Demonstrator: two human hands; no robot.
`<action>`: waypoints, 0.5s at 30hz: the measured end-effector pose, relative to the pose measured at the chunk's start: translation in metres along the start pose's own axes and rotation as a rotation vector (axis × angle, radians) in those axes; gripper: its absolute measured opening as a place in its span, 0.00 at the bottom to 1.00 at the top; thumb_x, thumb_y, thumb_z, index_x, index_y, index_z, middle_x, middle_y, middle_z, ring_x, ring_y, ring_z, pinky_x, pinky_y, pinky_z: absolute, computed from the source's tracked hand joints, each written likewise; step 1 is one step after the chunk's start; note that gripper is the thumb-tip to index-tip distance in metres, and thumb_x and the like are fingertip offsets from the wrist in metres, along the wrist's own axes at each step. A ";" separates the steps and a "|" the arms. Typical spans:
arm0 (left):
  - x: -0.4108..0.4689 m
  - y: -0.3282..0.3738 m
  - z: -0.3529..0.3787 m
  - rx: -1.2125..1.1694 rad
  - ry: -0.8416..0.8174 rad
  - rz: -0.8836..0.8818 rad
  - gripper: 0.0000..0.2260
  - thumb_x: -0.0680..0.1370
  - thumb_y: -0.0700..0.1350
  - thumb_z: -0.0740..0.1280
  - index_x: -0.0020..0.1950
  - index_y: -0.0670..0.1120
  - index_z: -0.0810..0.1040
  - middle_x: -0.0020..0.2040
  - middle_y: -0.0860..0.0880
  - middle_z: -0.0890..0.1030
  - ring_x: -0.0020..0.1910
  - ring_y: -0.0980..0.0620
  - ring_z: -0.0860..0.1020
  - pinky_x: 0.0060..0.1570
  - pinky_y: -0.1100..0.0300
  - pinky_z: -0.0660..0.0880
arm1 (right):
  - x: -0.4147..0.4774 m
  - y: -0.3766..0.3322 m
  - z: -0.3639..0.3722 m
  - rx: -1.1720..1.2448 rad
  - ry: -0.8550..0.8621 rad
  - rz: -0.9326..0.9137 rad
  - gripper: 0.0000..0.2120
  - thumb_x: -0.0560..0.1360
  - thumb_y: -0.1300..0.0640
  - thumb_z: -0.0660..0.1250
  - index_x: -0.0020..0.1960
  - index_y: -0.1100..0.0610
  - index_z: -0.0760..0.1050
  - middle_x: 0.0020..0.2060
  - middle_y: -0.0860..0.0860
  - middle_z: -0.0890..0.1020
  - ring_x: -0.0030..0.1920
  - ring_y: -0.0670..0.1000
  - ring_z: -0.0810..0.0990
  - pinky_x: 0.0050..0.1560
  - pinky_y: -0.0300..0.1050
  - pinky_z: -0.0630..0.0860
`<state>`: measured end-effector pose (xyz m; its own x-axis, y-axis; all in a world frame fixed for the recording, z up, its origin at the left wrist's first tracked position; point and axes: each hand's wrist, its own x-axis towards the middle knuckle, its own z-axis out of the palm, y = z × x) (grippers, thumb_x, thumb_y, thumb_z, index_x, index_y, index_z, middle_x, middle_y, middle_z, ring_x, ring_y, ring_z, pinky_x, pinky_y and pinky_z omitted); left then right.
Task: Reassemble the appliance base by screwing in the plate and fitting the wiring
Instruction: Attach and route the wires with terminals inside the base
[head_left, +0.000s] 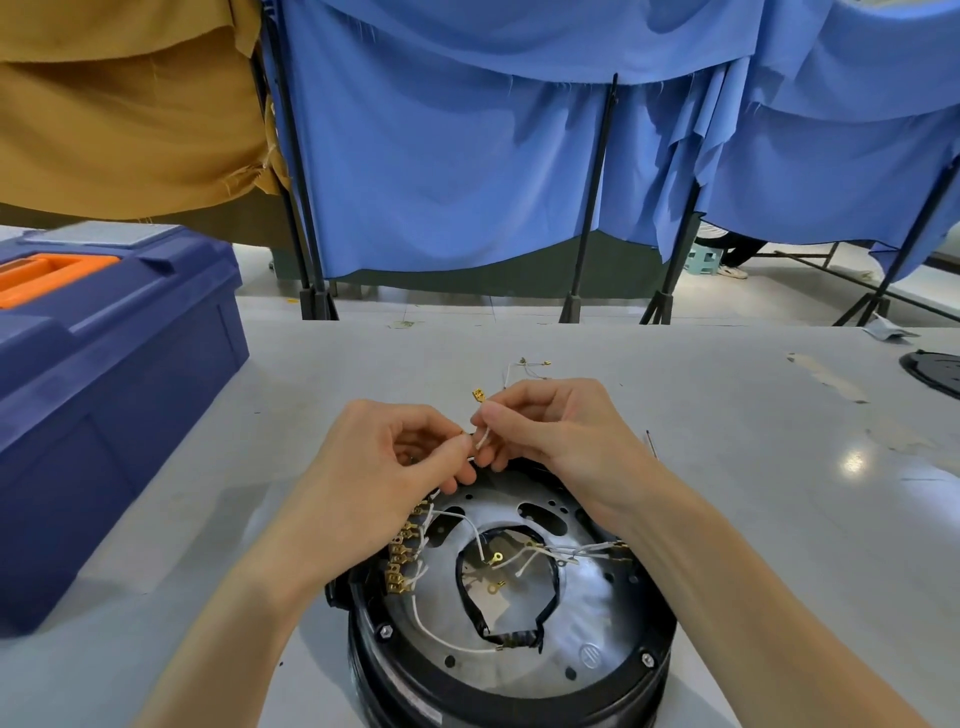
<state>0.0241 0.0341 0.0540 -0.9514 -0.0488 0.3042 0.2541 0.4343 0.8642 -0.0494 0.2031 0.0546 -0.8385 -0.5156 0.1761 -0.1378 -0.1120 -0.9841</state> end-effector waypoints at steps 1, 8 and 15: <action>0.000 0.000 -0.001 -0.014 0.000 -0.016 0.07 0.75 0.44 0.71 0.39 0.53 0.85 0.36 0.51 0.85 0.35 0.55 0.82 0.38 0.68 0.77 | 0.000 0.000 -0.001 0.034 -0.005 0.028 0.05 0.75 0.67 0.68 0.46 0.69 0.80 0.33 0.58 0.83 0.34 0.52 0.82 0.38 0.40 0.80; -0.004 -0.001 -0.024 0.127 0.055 -0.095 0.07 0.70 0.38 0.76 0.40 0.50 0.86 0.35 0.53 0.85 0.35 0.59 0.82 0.37 0.74 0.73 | -0.004 0.002 -0.007 -0.007 -0.035 0.158 0.03 0.71 0.68 0.73 0.45 0.67 0.82 0.34 0.61 0.83 0.32 0.54 0.82 0.33 0.39 0.79; -0.015 -0.023 -0.009 0.274 0.393 -0.270 0.09 0.75 0.50 0.72 0.35 0.51 0.84 0.28 0.57 0.80 0.29 0.63 0.77 0.30 0.71 0.68 | -0.004 0.006 0.006 -0.200 -0.123 0.268 0.02 0.71 0.69 0.73 0.40 0.67 0.81 0.32 0.62 0.83 0.28 0.53 0.81 0.27 0.39 0.75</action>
<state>0.0339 0.0167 0.0337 -0.8265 -0.5000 0.2585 -0.0945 0.5760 0.8120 -0.0438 0.1991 0.0485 -0.7909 -0.6039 -0.0991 -0.0323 0.2029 -0.9787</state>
